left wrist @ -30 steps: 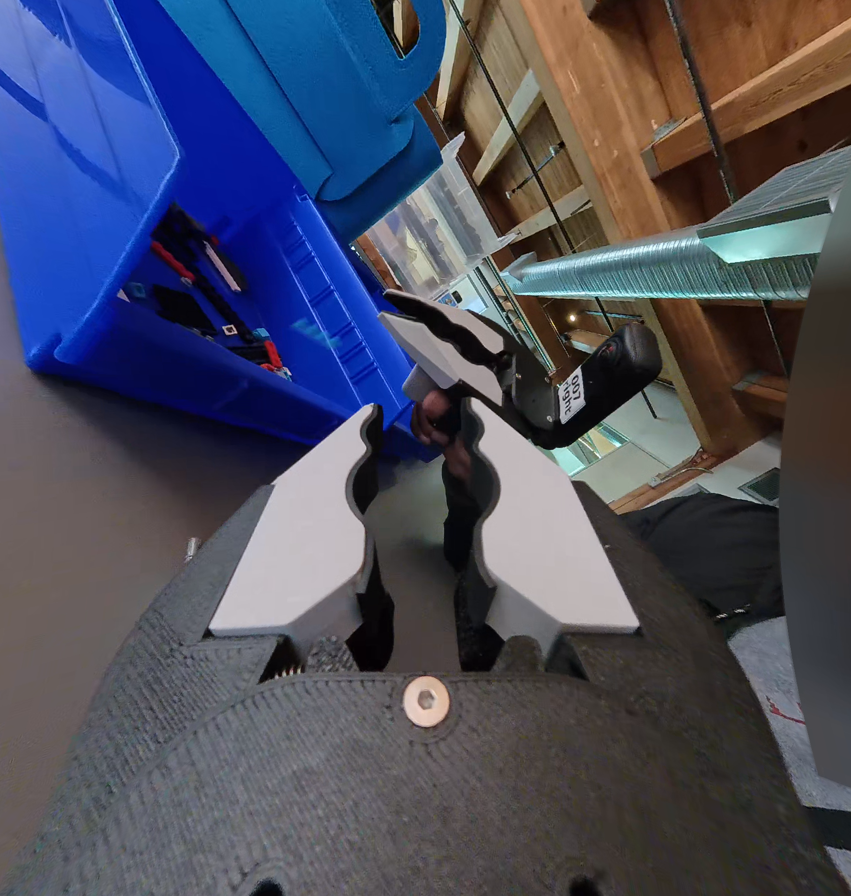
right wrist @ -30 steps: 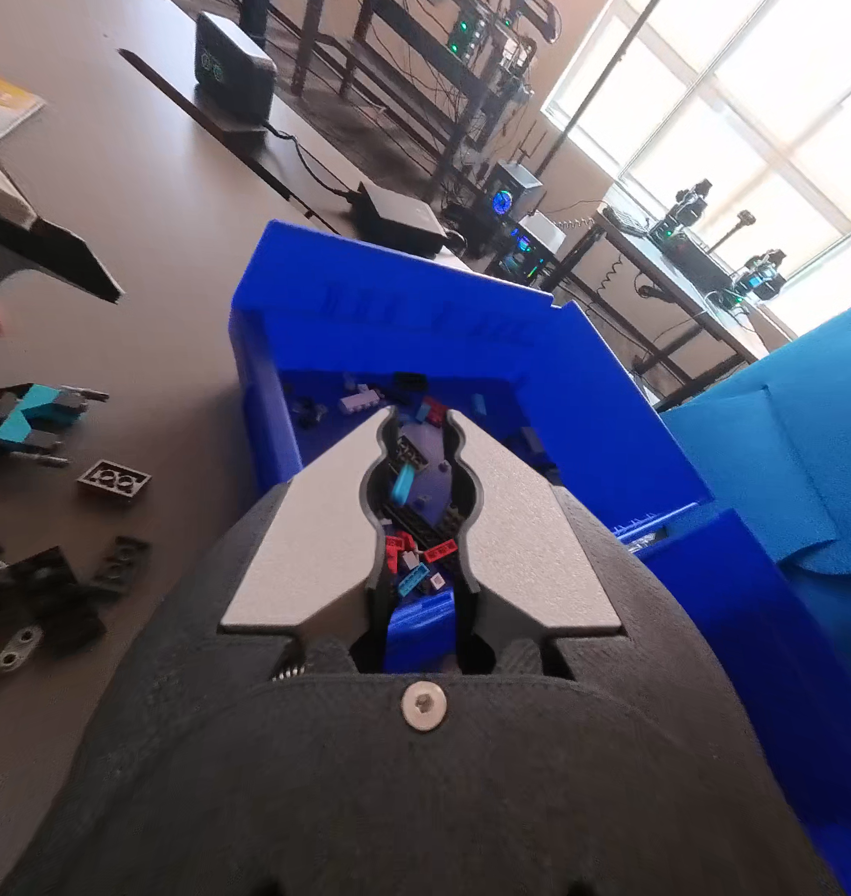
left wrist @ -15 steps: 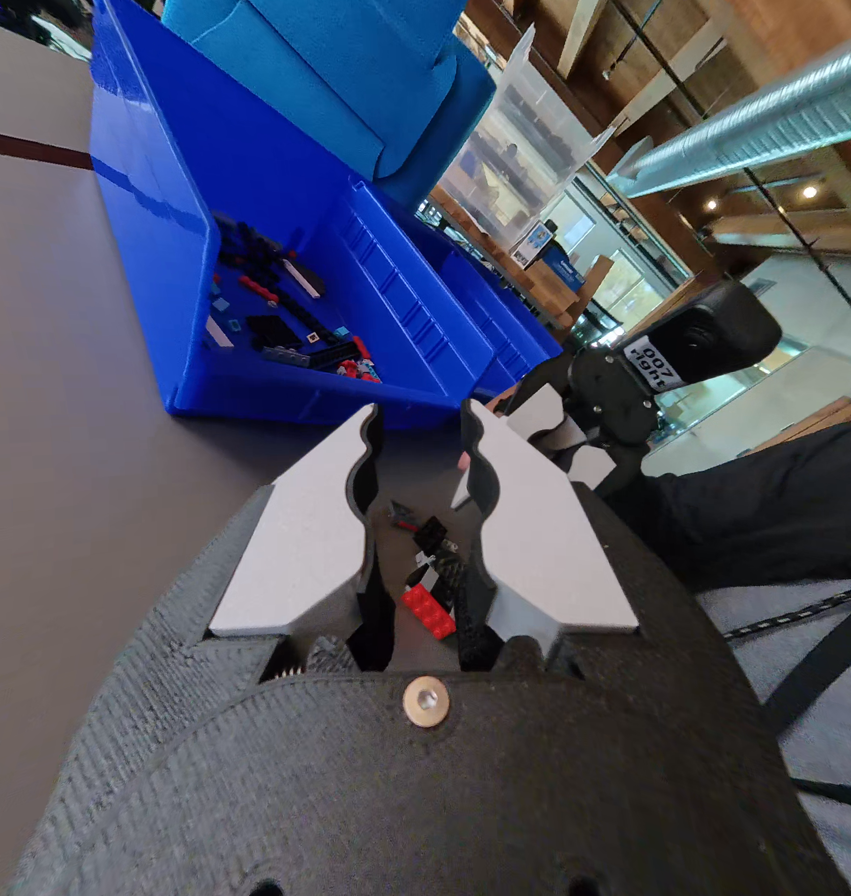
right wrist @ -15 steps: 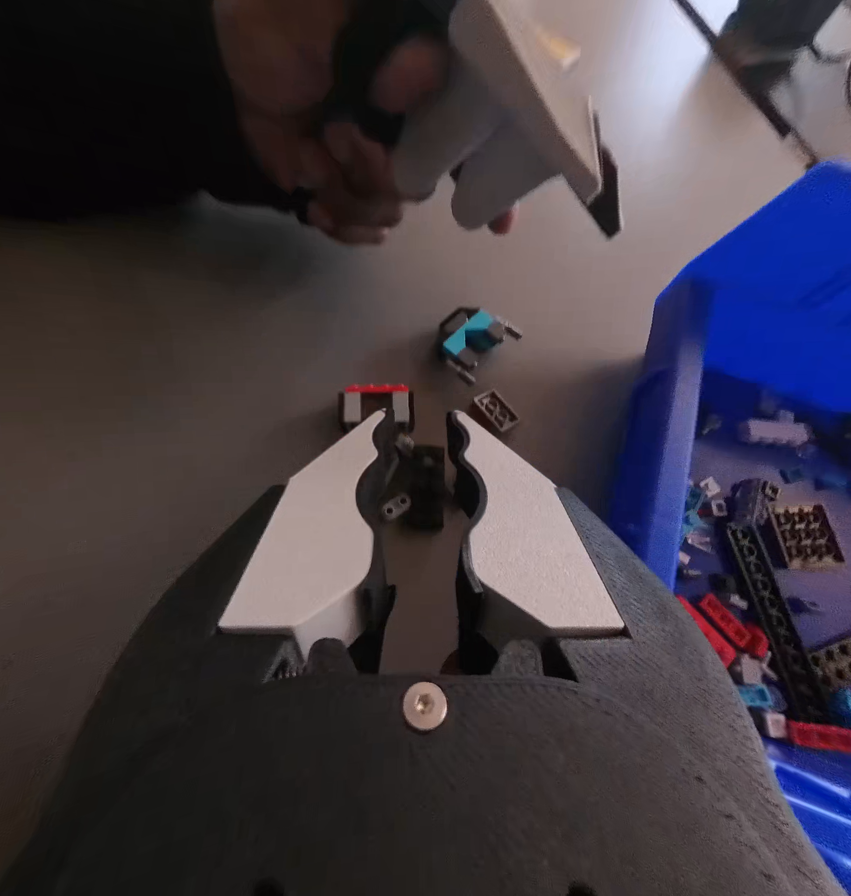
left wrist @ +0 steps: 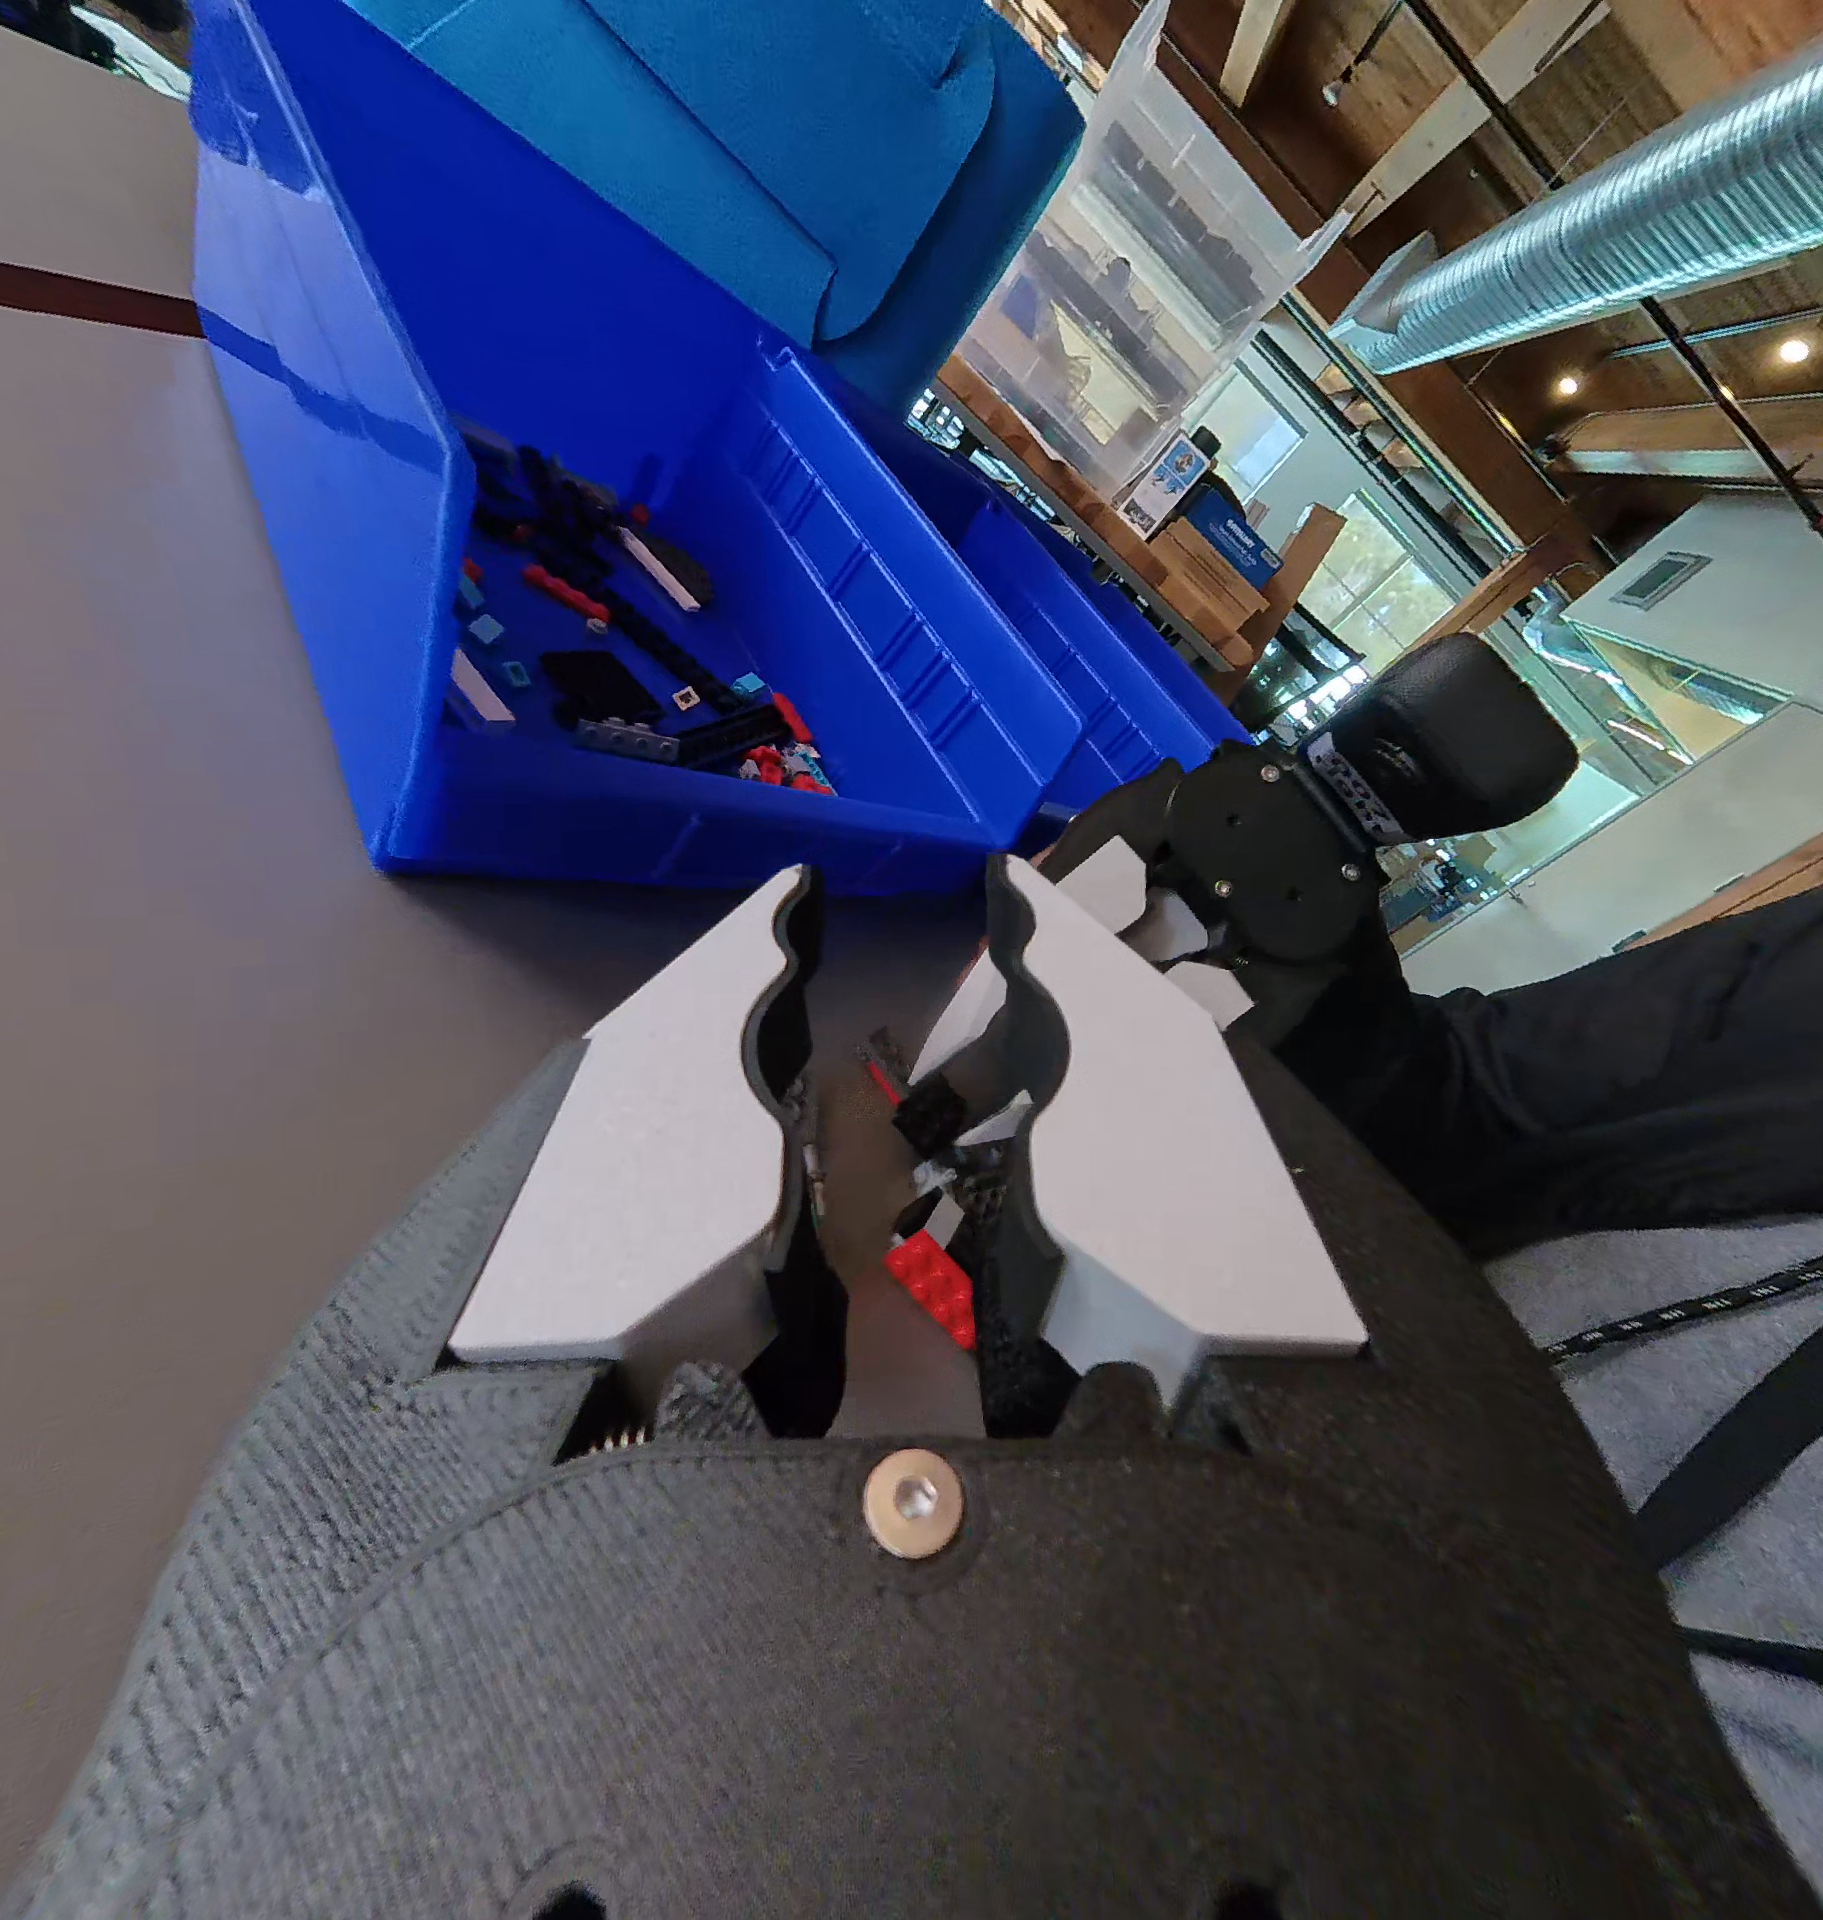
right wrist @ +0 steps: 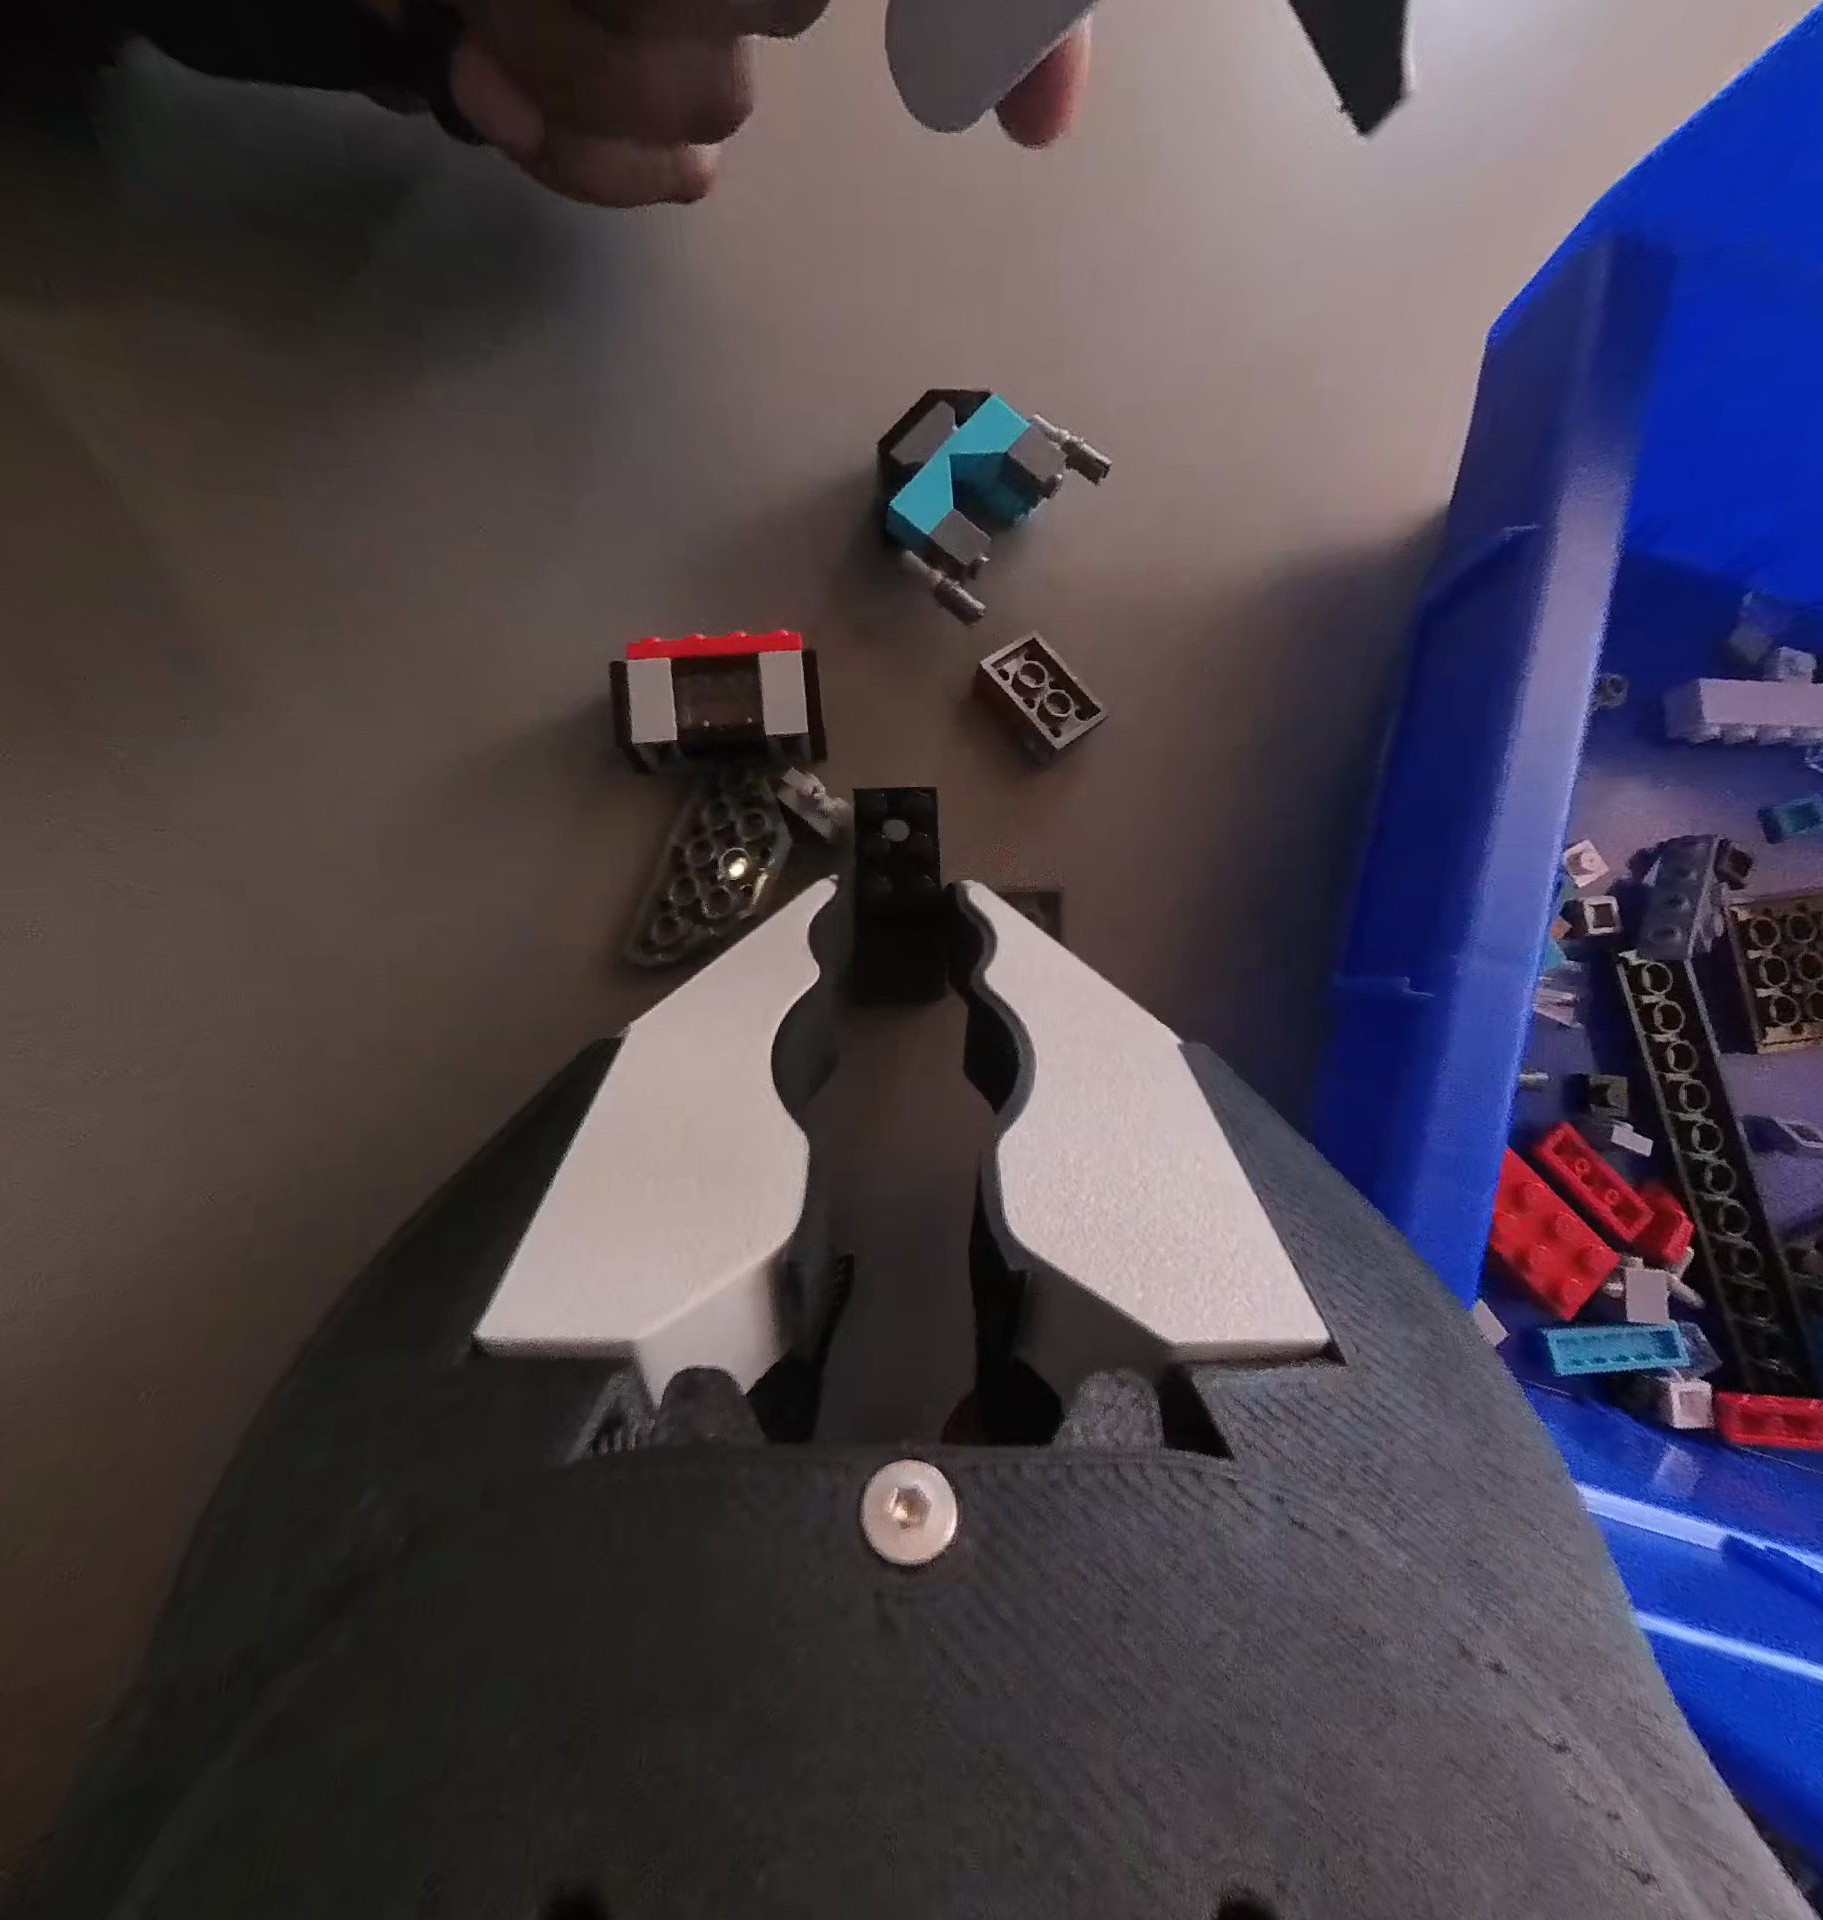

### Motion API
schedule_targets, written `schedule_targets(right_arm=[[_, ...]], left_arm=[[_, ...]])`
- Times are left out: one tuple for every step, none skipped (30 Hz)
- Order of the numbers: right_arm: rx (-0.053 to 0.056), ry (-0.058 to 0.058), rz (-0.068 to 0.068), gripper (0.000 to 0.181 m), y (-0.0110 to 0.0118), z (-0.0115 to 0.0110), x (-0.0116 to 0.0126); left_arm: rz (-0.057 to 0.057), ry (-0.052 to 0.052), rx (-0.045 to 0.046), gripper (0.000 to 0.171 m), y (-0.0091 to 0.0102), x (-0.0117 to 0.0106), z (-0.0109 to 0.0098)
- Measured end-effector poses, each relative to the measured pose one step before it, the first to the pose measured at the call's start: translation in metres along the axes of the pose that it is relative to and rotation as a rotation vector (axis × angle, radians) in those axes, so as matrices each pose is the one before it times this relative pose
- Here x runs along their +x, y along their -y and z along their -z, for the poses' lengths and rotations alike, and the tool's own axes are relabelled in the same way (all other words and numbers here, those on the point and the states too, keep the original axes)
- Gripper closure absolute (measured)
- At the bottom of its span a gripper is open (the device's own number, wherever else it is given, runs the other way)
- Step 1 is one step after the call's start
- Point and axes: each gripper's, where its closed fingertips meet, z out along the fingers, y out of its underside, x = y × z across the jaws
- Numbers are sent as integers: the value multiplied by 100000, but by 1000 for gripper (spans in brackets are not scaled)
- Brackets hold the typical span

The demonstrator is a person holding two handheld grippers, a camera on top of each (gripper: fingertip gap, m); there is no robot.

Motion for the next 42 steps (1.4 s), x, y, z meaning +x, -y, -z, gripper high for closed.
schedule_targets(right_arm=[[1523,-111,-878,160,236,150,106],[2601,309,-1078,158,440,246,82],[3612,-40,-995,156,626,314,130],[3886,-531,-868,156,701,307,194],[3631,-867,-654,156,660,233,210],[2759,-1012,-231,155,509,129,172],[1500,-1287,74,155,301,27,169],[721,-1316,201,155,168,-46,143],[763,-1122,95,155,167,-71,92],[1049,-911,-179,155,213,-54,76],[1416,-697,-364,155,259,-40,46],[1364,-257,-436,155,256,-10,-10],[1152,-287,-360,155,207,-5,19],[872,-299,-257,155,147,6,48],[474,-49,-313,155,66,-5,32],[130,-26,-375,155,-16,-24,46],[-223,-149,-231,155,-91,-65,50],[-474,-308,91,155,-147,-64,56],[-641,-494,333,155,-162,-78,67],[-650,-678,542,155,-145,-62,80],[-563,-768,574,155,-107,-49,83],[-372,-832,457,155,-68,-48,107],[-367,-858,450,155,-83,-60,107],[-419,-1027,448,155,-85,-77,119],[-495,-949,474,155,-106,-104,95],[-499,-551,363,155,-110,-116,34],[-467,-137,133,155,-105,-139,-30],[-377,-3,-43,155,-76,-153,-48],[-193,-109,-94,155,-45,-173,-31],[-171,-181,-271,155,-39,-188,0],[-178,-224,-576,155,-24,-241,45],[-263,-54,-808,154,-27,-272,40],[-359,230,-967,153,-17,-314,1],[-474,391,-1146,152,-38,-326,-53],[-994,183,-1336,151,-119,-321,-51],[-1558,172,-990,150,-208,-315,-89],[-1823,-188,-438,148,-239,-301,-58],[-1820,-1231,-234,148,-240,-253,75],[-1578,-1669,263,147,-186,-203,144],[-1035,-974,1027,147,-101,-138,19],[-605,-488,714,148,-41,-110,-37],[-25,-126,419,151,31,-71,-74]], left_arm=[[-257,641,-1038,138,-8,-150,152],[-793,317,-1957,138,-78,-94,164],[-1289,434,-3572,137,-297,-94,168],[-2239,1492,-4438,135,-429,-249,176],[-3568,2631,-4831,133,-567,-400,175],[-4118,3370,-5655,131,-761,-496,133],[-3764,3148,-5713,126,-853,-476,57],[-2845,1843,-5904,124,-957,-267,-46],[-1628,1899,-5798,121,-982,-264,-139],[-680,3418,-4172,116,-743,-500,-173],[-814,2365,-2775,115,-505,-315,-196],[-1139,557,-2711,115,-442,22,-202],[-1347,-67,-2263,112,-326,161,-153],[-1753,-182,-1044,111,-121,214,-92],[-1427,-41,-740,110,-75,163,-34],[-1418,269,-1011,109,-113,91,-42],[-1810,827,-1472,109,-205,22,-82],[-1907,791,-1506,109,-226,16,-126],[-1434,222,-1313,109,-205,100,-175],[-815,219,-1064,109,-178,77,-212],[-591,672,-692,110,-107,-32,-201],[-824,692,321,112,45,-27,-139],[-484,540,-131,117,-27,-38,-79],[-604,721,7,126,-4,-85,-13],[-463,120,-66,134,-38,-39,17],[130,-305,278,136,16,0,35],[390,-586,9,136,-20,23,33],[198,-415,-79,136,-34,17,47],[-28,-69,-87,136,-9,-12,54],[156,92,111,135,26,-23,77],[366,398,521,131,119,-98,146],[566,194,1067,124,216,-89,187],[734,-495,1400,120,256,1,225],[770,-566,1930,115,333,6,242],[684,-461,2449,113,423,-6,227],[592,-902,2484,112,413,64,201],[666,-724,2127,112,340,42,133],[698,-221,1736,112,266,-24,88],[592,341,1582,112,253,-127,65],[527,479,1640,112,233,-149,50],[671,63,1242,112,166,-96,68],[959,-128,812,113,100,-91,58]])
